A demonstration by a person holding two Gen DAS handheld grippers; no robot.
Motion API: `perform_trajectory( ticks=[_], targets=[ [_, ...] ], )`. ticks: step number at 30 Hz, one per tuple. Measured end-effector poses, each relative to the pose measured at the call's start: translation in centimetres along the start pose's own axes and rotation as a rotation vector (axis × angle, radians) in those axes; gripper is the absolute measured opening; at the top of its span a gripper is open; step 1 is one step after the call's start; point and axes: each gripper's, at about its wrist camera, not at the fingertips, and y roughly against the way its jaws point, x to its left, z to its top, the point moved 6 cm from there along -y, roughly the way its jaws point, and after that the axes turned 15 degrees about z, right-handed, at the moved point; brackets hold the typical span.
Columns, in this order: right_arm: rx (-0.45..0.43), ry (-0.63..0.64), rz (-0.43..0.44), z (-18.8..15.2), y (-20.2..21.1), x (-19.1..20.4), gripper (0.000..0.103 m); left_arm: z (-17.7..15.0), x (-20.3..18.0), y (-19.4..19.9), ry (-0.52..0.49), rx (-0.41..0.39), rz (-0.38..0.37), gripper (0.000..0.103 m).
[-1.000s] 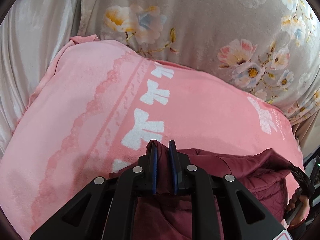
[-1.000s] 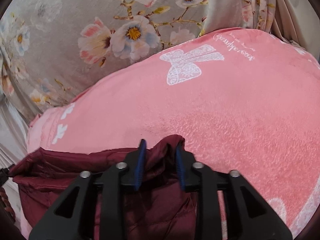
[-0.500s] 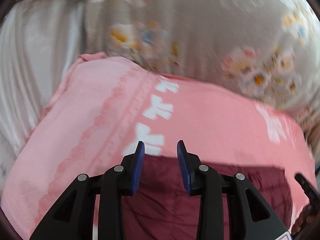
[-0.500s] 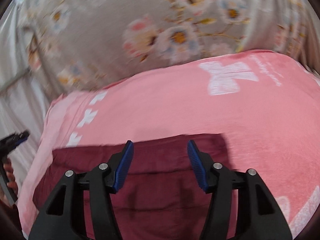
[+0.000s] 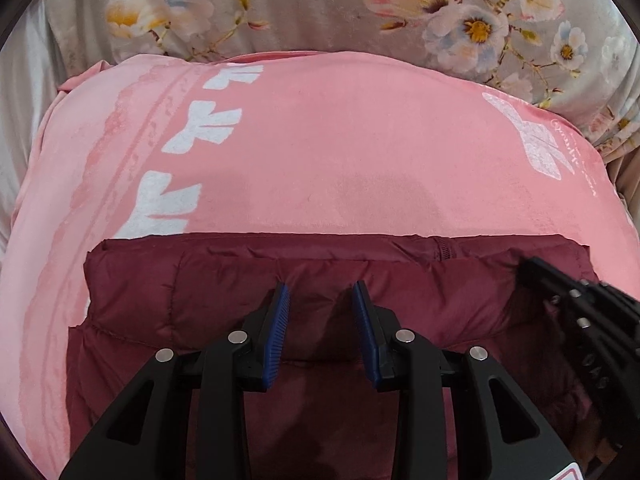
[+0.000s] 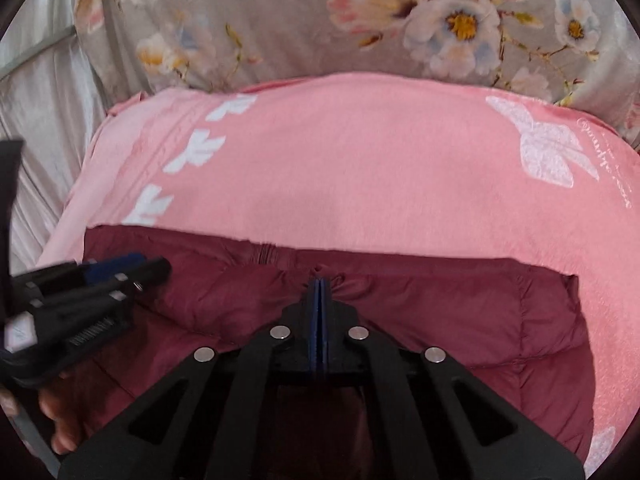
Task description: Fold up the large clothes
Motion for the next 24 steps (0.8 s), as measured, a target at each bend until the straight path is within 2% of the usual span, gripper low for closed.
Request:
perform_trajectory(
  ticks=[5,15,24],
  targets=[
    [0.056,-0.032,0.009,-1.6,-2.8,-1.0,0.000,-0.7,-0.1,-2.2,0.028,-0.009,0.018,0.032],
    [0.025,-0.043,0.013,-2.9,-4.0,-1.6,0.000,-1.3,-0.7,-2.8,0.045,-0.086,0.058,0.033],
    [0.008,-0.047,0.019,-3.0,-4.1,-1.9,0.000,-1.4,-0.9,-3.0,0.029,-0.101,0.089,0.033]
  ],
)
